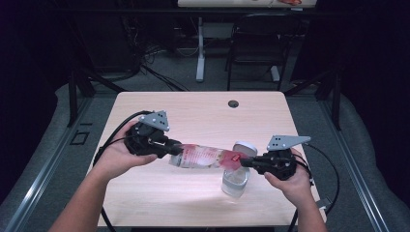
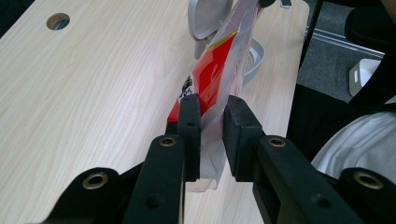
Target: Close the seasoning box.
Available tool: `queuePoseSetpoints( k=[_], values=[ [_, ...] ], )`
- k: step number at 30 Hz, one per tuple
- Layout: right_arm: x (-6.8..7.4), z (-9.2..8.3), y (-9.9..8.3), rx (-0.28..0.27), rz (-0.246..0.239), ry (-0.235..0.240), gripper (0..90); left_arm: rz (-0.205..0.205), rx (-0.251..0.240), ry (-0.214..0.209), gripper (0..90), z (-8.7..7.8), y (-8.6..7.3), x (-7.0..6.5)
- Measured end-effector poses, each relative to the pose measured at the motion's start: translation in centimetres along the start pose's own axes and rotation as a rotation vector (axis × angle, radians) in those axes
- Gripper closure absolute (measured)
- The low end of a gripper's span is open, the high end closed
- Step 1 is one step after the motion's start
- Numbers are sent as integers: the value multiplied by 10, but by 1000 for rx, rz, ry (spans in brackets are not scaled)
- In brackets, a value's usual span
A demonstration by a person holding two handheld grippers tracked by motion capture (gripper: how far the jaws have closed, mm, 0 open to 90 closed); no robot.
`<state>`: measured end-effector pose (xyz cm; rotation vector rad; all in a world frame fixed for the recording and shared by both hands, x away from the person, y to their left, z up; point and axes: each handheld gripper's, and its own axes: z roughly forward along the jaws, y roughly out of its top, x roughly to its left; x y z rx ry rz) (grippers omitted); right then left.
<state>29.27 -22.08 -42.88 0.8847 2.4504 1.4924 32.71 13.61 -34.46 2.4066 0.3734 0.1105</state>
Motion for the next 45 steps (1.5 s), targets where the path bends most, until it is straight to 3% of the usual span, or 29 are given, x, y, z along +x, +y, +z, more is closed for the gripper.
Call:
queuePoseSetpoints(
  k=[45],
  values=[
    [-7,-2,-7,-4,21,-13,891,18,-17,-4,781,-2,15,-2]
  ],
)
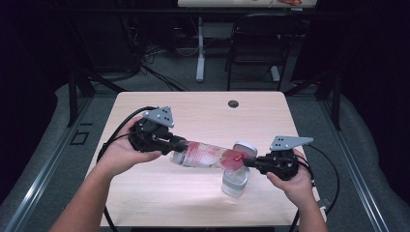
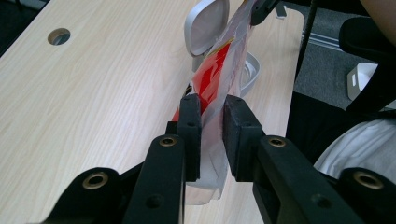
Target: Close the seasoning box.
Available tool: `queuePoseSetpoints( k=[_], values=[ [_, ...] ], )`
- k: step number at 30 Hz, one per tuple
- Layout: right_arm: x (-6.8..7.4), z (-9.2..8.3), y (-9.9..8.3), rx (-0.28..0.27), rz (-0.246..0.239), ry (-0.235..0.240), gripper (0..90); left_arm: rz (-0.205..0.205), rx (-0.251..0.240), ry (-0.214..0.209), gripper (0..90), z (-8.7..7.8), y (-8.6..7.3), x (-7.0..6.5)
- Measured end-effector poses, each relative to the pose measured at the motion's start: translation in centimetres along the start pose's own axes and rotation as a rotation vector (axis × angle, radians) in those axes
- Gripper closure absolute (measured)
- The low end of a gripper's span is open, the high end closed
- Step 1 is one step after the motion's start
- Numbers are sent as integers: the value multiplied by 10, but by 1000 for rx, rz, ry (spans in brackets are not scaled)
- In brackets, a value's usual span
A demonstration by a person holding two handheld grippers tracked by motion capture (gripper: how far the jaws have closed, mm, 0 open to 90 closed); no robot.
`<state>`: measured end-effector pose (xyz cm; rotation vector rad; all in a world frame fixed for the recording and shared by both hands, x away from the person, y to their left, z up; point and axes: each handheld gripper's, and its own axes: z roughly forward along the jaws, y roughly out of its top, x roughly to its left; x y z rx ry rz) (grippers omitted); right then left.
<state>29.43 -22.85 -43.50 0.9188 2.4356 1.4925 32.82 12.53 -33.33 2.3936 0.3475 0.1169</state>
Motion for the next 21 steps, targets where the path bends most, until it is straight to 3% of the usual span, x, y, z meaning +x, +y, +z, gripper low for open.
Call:
queuePoseSetpoints(
  k=[21],
  values=[
    [-3,0,-2,-5,5,-7,889,-2,-10,-4,782,1,5,1]
  ],
)
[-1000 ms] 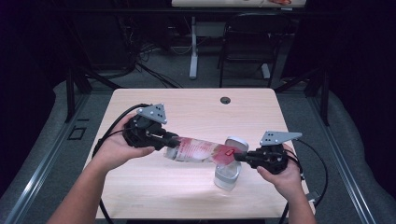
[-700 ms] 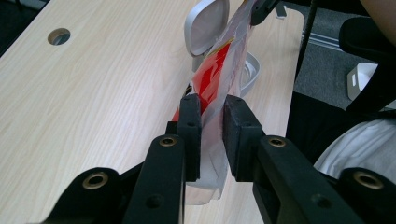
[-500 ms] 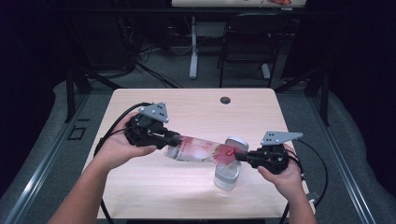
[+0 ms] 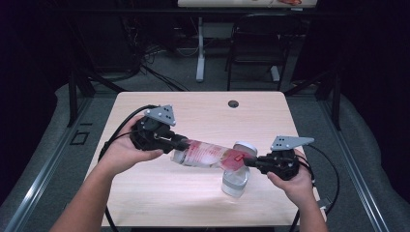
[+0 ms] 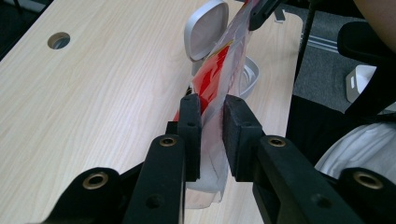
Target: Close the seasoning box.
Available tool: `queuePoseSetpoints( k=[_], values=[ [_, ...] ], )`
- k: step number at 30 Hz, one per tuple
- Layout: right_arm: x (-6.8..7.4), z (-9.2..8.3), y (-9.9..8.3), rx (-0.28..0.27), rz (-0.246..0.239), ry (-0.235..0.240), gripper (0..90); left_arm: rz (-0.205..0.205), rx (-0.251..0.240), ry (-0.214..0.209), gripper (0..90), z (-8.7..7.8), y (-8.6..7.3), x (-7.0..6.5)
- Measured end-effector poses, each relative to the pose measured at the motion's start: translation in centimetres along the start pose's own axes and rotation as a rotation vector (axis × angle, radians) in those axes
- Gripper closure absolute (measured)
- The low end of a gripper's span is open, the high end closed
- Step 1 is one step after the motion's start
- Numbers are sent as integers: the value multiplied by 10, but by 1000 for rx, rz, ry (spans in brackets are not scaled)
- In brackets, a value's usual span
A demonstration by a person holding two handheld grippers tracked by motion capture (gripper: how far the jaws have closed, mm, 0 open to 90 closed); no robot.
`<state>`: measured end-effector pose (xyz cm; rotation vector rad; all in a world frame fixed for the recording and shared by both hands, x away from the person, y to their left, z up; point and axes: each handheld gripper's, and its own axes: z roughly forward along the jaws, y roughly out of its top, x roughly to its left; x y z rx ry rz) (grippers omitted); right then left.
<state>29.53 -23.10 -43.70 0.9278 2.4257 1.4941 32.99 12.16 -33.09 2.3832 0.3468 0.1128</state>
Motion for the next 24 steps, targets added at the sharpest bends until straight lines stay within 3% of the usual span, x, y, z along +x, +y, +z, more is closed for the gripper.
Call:
queuePoseSetpoints(
  k=[24],
  values=[
    [-3,0,-3,-1,5,-13,887,13,-10,-6,783,1,6,0]
  ],
)
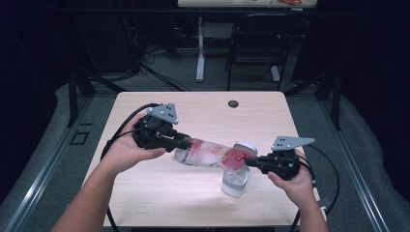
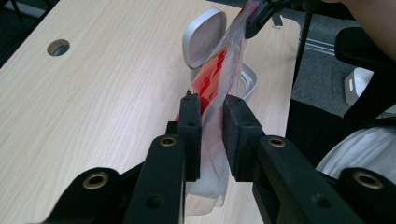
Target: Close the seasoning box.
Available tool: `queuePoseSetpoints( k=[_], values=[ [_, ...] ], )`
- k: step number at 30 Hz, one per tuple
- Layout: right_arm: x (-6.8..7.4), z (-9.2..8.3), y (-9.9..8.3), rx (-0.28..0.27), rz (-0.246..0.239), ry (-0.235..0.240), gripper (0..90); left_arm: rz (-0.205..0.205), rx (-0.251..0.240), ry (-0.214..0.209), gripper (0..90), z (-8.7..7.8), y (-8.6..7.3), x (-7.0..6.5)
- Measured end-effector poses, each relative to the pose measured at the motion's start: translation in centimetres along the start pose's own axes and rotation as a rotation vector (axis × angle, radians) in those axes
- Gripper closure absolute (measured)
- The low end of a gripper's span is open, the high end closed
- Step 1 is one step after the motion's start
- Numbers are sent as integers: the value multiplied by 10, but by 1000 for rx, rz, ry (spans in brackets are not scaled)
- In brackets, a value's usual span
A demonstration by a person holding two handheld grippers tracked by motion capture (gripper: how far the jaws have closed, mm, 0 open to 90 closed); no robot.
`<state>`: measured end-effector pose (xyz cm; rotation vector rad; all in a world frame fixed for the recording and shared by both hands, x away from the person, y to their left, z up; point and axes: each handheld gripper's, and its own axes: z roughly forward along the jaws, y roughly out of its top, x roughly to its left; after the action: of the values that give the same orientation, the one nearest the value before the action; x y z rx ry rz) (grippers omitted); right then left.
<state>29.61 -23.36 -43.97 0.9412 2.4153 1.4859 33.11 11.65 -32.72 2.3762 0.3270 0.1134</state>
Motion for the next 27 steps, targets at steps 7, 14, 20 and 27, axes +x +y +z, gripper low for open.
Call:
queuePoseSetpoints(
  k=[7,14,20,27],
  values=[
    [-1,0,-1,-3,4,0,890,-1,-11,-1,782,1,1,0],
    [-2,1,-2,-6,10,1,890,1,-19,-2,782,1,2,0],
    [-2,0,-2,2,5,-4,891,3,-20,-3,782,1,4,0],
    [-3,0,-3,4,6,-6,891,4,-23,-3,783,1,5,0]
  ],
)
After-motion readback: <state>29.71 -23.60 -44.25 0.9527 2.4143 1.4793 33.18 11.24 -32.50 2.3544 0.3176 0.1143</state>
